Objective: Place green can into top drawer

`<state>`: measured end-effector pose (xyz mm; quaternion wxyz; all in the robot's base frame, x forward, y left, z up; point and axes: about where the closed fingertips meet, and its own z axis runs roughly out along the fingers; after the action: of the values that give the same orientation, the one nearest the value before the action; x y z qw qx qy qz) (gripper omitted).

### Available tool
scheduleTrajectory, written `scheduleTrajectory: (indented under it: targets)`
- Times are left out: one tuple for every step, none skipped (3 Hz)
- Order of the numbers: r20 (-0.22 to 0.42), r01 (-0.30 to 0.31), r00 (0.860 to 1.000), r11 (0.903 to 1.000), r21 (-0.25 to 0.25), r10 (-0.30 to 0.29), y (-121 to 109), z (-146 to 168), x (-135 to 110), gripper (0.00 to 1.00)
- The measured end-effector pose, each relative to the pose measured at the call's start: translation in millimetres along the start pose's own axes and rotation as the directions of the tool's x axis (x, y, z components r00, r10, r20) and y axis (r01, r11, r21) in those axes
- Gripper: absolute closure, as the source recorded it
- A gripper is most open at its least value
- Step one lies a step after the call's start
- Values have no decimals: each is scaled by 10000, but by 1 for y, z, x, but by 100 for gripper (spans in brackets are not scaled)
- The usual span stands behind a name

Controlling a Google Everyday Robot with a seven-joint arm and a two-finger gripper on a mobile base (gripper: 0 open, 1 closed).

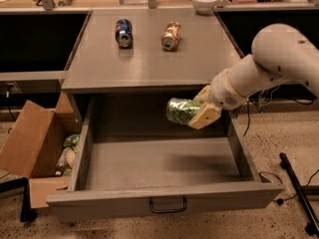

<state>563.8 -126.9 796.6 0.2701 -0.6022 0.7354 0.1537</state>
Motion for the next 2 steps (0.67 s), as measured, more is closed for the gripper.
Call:
scheduleTrajectory:
  targets:
    - [-315, -178, 9994, 9988, -458, 164, 23, 28, 21, 100]
    - [-422, -480, 9981, 9963, -711, 450, 33, 62, 46, 100]
